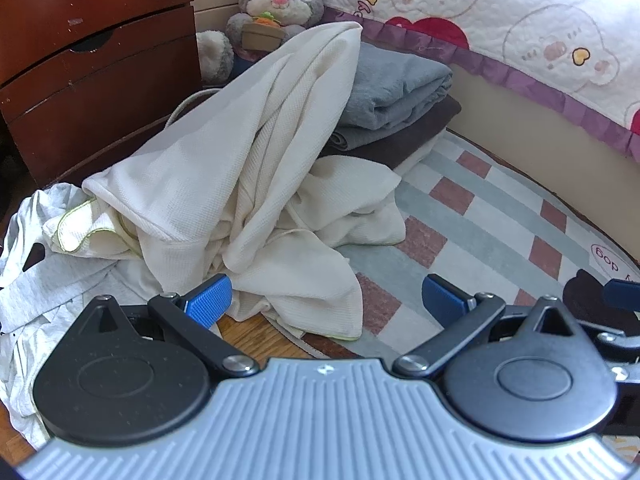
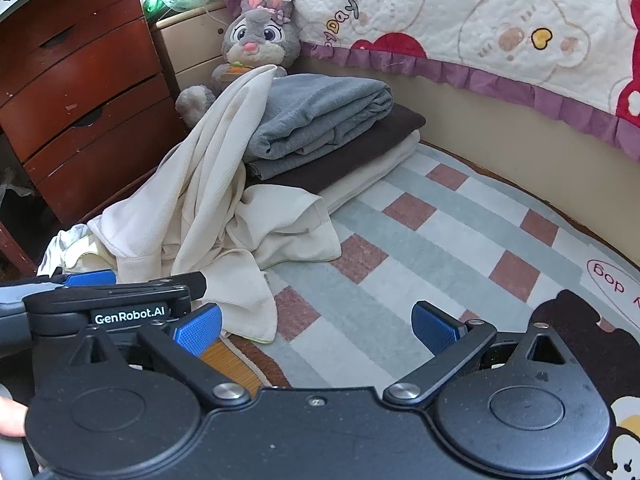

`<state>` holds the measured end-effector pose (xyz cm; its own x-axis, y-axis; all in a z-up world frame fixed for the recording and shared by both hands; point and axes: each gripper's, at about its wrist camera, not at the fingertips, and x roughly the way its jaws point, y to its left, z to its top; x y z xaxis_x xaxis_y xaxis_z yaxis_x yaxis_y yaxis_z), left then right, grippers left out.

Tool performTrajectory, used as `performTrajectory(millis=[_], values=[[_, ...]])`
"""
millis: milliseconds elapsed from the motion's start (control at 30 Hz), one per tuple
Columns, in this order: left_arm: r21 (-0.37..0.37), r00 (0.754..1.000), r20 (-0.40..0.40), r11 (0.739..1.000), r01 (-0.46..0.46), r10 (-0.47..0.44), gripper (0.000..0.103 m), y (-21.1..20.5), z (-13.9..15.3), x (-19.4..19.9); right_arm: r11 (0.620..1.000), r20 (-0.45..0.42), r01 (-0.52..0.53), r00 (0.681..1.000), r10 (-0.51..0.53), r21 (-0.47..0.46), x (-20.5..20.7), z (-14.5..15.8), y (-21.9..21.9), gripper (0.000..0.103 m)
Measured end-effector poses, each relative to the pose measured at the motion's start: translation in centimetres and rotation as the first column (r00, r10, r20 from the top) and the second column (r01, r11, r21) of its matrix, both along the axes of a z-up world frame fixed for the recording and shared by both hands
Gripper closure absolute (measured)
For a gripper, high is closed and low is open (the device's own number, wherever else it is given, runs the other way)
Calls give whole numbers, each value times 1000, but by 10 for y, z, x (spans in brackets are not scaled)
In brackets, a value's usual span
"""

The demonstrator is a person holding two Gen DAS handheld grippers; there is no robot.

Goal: Fold clothes

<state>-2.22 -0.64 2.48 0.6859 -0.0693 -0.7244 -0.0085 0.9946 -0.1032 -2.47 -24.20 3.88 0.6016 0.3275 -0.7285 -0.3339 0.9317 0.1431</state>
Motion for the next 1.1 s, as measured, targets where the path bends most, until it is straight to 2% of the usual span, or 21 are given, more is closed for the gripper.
performTrajectory(millis=[700, 800, 900, 1000, 1100], values=[[-5, 999, -37, 1000, -10, 10, 0, -1, -6, 4, 1000, -6, 3, 1000, -3, -5, 2, -7, -1, 1], [-7, 997, -52, 998, -60, 60, 0, 4, -15, 9, 1000, 44, -8, 999, 7, 14, 7, -17, -5, 1], [42, 991, 15, 990, -134, 133, 0, 11, -25, 11, 998, 77, 18, 997, -22, 56, 19, -31, -13, 1], [52, 982, 13, 980, -190, 190, 0, 26, -37, 23, 991, 82, -25, 997, 14, 134, 32, -45, -13, 3], [63, 971, 14, 969, -239, 239, 1, 44, -46, 37, 980, 86, -91, 993, 77, 176, 50, -53, 3, 11]])
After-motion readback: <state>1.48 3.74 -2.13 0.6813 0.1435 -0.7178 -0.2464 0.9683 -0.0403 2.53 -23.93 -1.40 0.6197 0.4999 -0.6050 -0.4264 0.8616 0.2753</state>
